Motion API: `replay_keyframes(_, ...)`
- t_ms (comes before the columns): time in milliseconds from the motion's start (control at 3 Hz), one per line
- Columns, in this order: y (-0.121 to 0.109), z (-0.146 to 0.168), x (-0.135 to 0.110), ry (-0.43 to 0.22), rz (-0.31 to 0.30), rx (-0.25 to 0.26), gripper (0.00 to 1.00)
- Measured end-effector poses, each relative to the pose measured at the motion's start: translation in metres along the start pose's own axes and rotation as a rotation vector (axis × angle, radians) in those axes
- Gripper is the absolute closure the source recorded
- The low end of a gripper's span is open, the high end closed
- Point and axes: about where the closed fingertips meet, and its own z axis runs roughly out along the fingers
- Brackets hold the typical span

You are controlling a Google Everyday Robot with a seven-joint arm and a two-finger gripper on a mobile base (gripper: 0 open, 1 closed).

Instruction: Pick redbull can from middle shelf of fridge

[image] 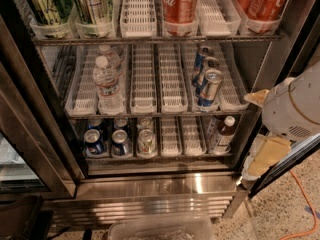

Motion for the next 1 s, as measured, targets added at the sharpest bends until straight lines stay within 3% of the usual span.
replay_keyframes(333, 0.0, 0.0, 0.0, 0.0, 0.0, 0.0, 0.0)
replay_keyframes(1000, 0.01, 0.031, 0.011, -0.082, 0.152, 0.075, 0.0)
